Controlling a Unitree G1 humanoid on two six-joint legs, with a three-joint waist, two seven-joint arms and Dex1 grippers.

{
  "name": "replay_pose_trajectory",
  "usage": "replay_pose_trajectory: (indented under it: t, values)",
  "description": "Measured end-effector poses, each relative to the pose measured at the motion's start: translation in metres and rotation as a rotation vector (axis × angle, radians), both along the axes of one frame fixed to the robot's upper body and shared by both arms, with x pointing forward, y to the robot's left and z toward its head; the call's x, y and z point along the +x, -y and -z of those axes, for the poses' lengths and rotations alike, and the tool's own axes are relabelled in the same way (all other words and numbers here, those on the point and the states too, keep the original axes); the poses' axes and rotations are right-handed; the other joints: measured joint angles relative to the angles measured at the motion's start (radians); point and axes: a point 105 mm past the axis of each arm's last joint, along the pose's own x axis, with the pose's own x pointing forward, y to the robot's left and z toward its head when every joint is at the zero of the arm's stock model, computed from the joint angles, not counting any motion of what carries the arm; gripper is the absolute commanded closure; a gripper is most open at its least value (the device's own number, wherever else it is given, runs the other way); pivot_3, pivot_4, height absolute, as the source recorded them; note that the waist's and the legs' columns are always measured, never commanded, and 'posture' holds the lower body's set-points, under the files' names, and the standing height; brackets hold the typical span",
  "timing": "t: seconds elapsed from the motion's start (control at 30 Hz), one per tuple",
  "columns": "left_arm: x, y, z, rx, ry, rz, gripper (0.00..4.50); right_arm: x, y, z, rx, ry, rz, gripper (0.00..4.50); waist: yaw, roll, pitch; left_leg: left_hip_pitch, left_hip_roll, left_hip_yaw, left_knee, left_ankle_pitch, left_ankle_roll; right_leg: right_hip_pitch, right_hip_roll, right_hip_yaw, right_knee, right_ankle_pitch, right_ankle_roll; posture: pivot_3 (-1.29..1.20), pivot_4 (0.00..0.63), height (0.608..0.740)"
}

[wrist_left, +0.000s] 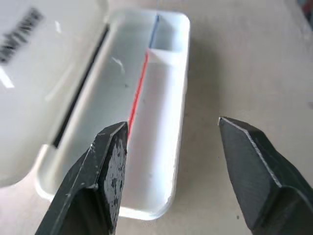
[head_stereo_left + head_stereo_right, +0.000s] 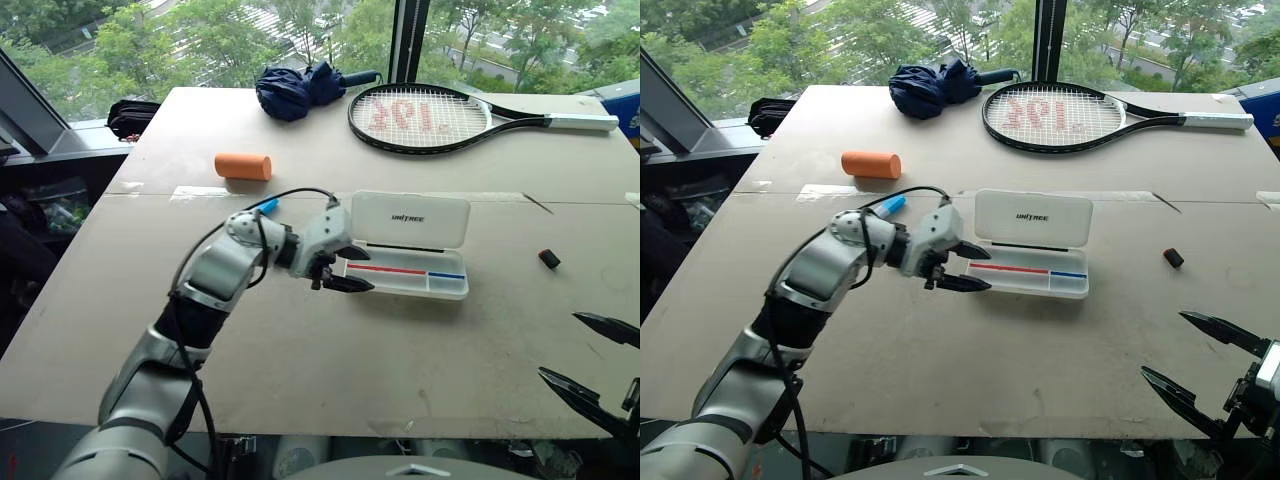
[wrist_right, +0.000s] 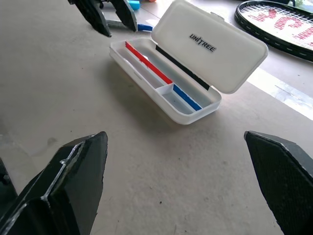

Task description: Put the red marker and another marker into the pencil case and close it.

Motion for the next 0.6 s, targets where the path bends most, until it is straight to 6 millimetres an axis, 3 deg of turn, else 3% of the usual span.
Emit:
replay_pose_trajectory:
  t: [0.07,0.17,0.33,0.53,0.6]
  values:
    - [0.0,-0.025,-0.005,-0.036,-0.005,-0.137,1.81,0.007,-0.011,-0.005,0.025,0.018,-0.046,0.0,-0.003,0.001,0.0,0.001,0.0,-0.001,0.0,0.0,0.0,0.001,0.0,-0.001,0.0,0.0,0.0,0.0,0.15,0.73]
    - [0.004,-0.056,0.009,0.0,-0.027,-0.321,1.81,0.018,-0.033,-0.013,0.065,0.049,-0.139,0.0,-0.002,0.0,0.0,0.001,-0.001,0.0,0.0,0.0,0.0,0.001,-0.001,-0.001,0.0,0.0,0.0,0.0,0.15,0.73]
    - [0.024,-0.082,0.02,0.071,-0.023,-0.478,1.81,0.03,-0.061,-0.019,0.094,0.066,-0.261,0.0,0.024,-0.002,0.0,-0.001,-0.004,-0.001,0.001,0.0,0.0,0.001,-0.002,-0.002,-0.001,0.0,0.0,0.0,0.15,0.73]
    - [0.041,-0.072,0.041,0.16,-0.026,-0.465,1.81,0.033,-0.067,-0.017,0.105,0.058,-0.278,0.0,0.019,-0.002,0.0,-0.001,-0.005,0.0,0.001,0.0,0.0,0.001,-0.003,-0.001,-0.001,0.0,0.001,0.0,0.15,0.73]
    - [0.046,-0.067,0.053,0.2,-0.006,-0.438,2.32,0.031,-0.066,-0.014,0.104,0.046,-0.27,0.0,0.018,-0.002,0.0,-0.001,-0.006,0.0,0.001,0.0,0.0,0.001,-0.001,-0.001,-0.001,0.0,0.0,0.0,0.15,0.73]
